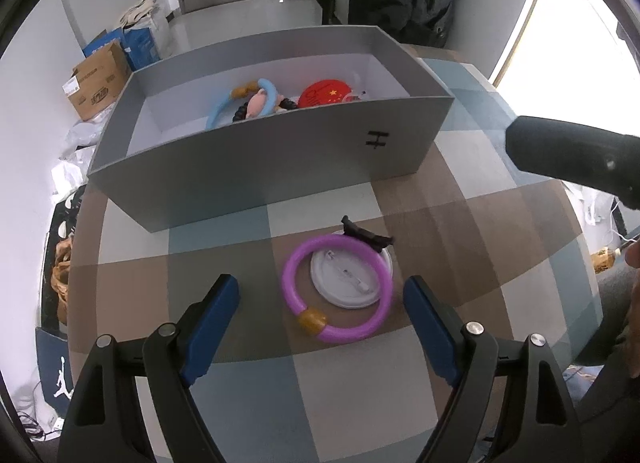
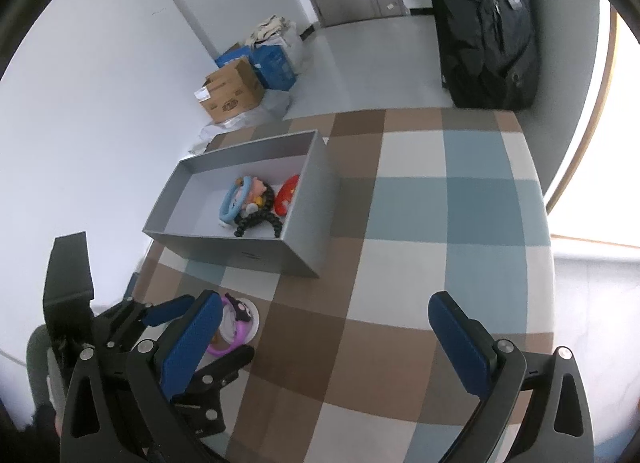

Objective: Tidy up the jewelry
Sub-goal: 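Lower the left tool and grasp the purple ring, then grasp the white round disc with the right tool while the left tool lifts the ring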

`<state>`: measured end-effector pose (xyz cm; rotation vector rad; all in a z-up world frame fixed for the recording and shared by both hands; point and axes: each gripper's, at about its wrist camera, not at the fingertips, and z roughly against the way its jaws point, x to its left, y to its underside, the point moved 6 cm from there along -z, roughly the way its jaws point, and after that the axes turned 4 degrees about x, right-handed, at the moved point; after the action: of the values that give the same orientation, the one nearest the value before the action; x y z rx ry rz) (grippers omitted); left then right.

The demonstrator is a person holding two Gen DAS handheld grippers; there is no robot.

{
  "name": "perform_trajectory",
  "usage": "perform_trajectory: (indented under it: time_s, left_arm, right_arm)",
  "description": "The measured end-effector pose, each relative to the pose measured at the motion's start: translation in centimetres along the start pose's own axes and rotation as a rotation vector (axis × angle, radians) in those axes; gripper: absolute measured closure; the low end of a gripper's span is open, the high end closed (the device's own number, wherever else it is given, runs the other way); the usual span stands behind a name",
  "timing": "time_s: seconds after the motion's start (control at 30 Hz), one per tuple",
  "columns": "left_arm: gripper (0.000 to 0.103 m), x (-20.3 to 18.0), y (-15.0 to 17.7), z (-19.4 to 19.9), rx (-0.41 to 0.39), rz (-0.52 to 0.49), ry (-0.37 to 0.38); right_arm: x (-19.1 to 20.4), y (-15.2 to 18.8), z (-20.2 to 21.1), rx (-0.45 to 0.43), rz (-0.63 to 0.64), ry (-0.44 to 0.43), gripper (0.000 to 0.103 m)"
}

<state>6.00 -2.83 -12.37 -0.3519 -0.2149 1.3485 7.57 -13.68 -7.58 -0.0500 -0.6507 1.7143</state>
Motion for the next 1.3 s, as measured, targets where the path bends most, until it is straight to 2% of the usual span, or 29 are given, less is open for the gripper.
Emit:
perform_trajectory:
  time_s: [0.1,0.2,0.4,0.57,0.7,0.83,0.97,1.1,1.3]
  left_arm:
    - [0.044,-0.3,0.0,-0.1,-0.017,-0.033,-0.005]
    - [0.054,-0.9,0.0,-0.2,-0.026,-0.057,0.005]
    - [0.056,-1.2,0.2,0.3,-0.018,-0.053,0.078]
    - [0.056,-0.9,0.0,0.6,-0.014,-0.029,0.108]
    - [0.056,-0.5,-0.2,1.0,-0.017,0.017,0.147]
    - [0.056,0.3,-0.9,1.6,-0.025,0.057,0.172]
    - [0.056,2.0,-1.4,2.0,-0.007,0.155,0.201]
    - [0.056,3.8,-2.4,3.5,-0.056,0.255,0.271]
    - [0.056,5.7,-3.9,5.7,-0.149,0.332,0.309]
  right_arm:
    - [-0.2,0.1,-0.1,0.007,-0.009,0.005,0.000]
    - [-0.2,0.1,-0.1,0.009,-0.011,0.005,0.000]
    - [0.0,0.3,-0.2,0.016,-0.007,0.008,0.000]
    - [0.1,0.3,-0.5,0.021,-0.010,0.014,0.000]
    - [-0.2,0.3,-0.7,0.027,-0.032,0.017,0.000]
    - [-0.1,-0.1,0.2,-0.022,-0.035,0.008,0.000]
    - [0.3,-0.4,0.6,-0.053,-0.006,0.041,0.000]
    - [1.2,0.1,-0.6,-0.025,0.047,0.048,0.000]
    - [3.4,0.9,-2.3,0.015,0.149,0.043,0.001]
